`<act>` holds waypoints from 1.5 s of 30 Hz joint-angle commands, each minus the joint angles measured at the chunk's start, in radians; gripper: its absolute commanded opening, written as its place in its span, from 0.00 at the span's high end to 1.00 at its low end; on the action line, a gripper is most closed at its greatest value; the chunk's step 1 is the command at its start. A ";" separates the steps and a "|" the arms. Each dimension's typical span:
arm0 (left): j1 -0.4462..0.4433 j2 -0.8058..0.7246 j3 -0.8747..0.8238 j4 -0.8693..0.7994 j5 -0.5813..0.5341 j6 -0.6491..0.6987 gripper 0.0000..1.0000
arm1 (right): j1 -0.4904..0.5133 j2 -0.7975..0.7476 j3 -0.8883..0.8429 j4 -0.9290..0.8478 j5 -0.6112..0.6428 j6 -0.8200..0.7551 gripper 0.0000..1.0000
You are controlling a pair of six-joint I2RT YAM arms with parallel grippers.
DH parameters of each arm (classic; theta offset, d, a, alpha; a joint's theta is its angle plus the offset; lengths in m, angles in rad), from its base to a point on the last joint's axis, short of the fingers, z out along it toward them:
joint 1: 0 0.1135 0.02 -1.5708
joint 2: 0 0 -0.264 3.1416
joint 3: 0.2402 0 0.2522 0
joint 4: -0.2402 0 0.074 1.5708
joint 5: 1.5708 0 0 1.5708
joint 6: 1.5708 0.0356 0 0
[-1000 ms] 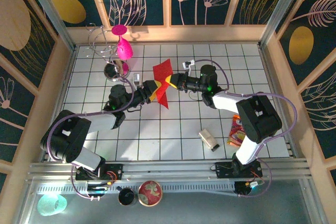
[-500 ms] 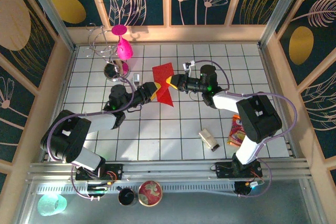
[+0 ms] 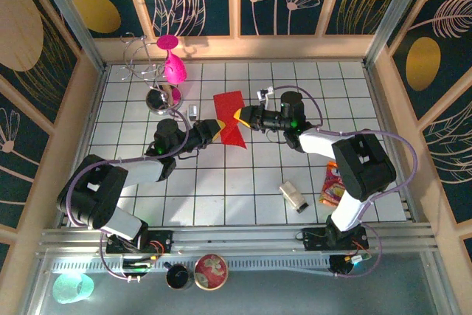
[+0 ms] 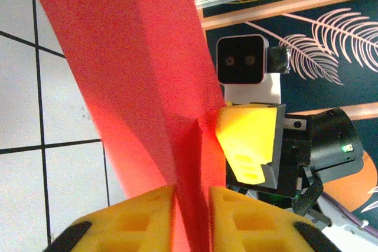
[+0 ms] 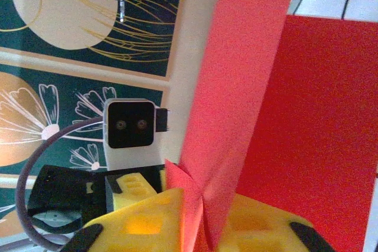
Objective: Fold a paper plane with a square sheet of paper (pick it up from the middle)
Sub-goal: Turn over the paper at the center of the table.
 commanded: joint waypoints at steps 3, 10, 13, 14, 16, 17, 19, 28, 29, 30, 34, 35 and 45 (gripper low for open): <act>0.000 -0.022 0.031 -0.024 -0.009 0.067 0.91 | -0.032 -0.046 0.020 -0.158 0.053 -0.132 0.67; 0.000 -0.075 0.086 -0.296 -0.066 0.248 0.93 | -0.098 -0.148 0.020 -0.392 0.231 -0.270 0.56; 0.000 -0.122 0.154 -0.571 -0.153 0.400 0.94 | -0.119 -0.192 0.022 -0.475 0.334 -0.316 0.55; 0.000 -0.139 0.186 -0.678 -0.200 0.463 0.93 | -0.120 -0.205 0.023 -0.499 0.367 -0.330 0.55; 0.000 -0.164 0.247 -0.850 -0.279 0.573 0.93 | -0.120 -0.225 0.028 -0.541 0.436 -0.353 0.54; 0.001 -0.172 0.280 -0.941 -0.317 0.631 0.94 | -0.119 -0.233 0.028 -0.557 0.466 -0.363 0.54; -0.003 -0.178 0.344 -1.088 -0.408 0.709 0.94 | -0.121 -0.249 0.024 -0.573 0.509 -0.372 0.54; -0.108 -0.073 0.619 -1.505 -0.889 0.843 0.95 | -0.124 -0.287 -0.005 -0.600 0.622 -0.360 0.54; -0.129 -0.047 0.646 -1.535 -0.941 0.842 0.95 | -0.125 -0.290 -0.008 -0.600 0.624 -0.358 0.54; -0.142 -0.024 0.666 -1.556 -0.975 0.842 0.95 | -0.128 -0.294 -0.012 -0.602 0.630 -0.355 0.54; -0.188 0.073 0.721 -1.607 -1.073 0.819 0.96 | -0.143 -0.317 -0.038 -0.608 0.658 -0.336 0.54; -0.202 0.101 0.737 -1.623 -1.098 0.811 0.96 | -0.148 -0.323 -0.044 -0.610 0.662 -0.331 0.54; -0.313 0.391 0.876 -1.649 -1.106 0.701 0.96 | -0.166 -0.351 -0.101 -0.566 0.621 -0.323 0.54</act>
